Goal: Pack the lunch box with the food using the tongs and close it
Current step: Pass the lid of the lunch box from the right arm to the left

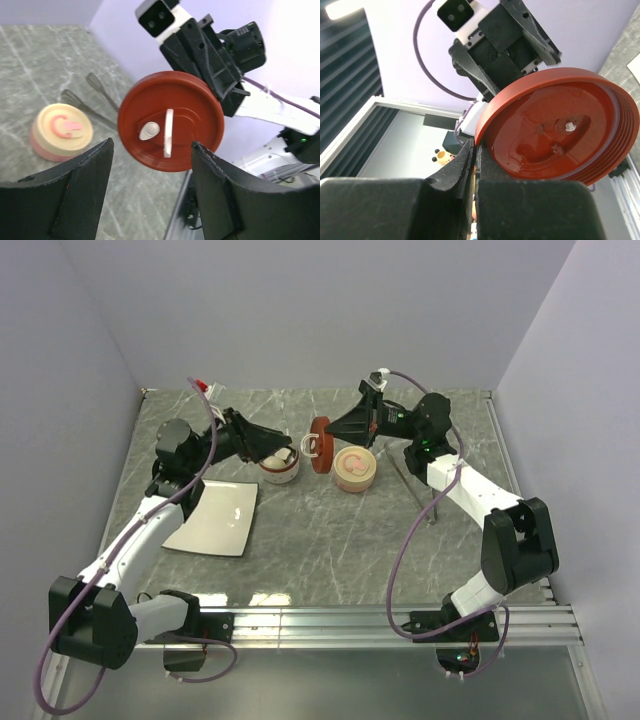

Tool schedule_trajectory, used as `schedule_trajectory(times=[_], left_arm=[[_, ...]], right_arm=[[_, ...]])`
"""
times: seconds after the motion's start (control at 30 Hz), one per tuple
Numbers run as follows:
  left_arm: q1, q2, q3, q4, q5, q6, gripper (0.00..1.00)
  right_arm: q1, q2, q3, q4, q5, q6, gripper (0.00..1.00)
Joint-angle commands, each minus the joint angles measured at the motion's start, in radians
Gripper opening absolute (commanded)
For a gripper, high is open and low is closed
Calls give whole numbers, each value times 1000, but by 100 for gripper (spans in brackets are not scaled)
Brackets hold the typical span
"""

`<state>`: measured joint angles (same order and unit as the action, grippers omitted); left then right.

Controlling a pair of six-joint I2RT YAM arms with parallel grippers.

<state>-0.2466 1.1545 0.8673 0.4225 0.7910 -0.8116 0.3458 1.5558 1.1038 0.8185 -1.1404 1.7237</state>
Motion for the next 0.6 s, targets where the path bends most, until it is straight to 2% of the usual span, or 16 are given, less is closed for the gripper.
schedule_trajectory(times=[0.0,0.27,0.57], left_arm=[[-57,4,-7,87,11,-74,69],[-166,76,42,62,-73,-32,67],[-169,96,52,59,-91,-73,43]], right_arm=[[-7,-11,1,114,25,56,0],[-8,-25,-19,133,36,73,0],[-7,-26,-42,169,42,106,0]])
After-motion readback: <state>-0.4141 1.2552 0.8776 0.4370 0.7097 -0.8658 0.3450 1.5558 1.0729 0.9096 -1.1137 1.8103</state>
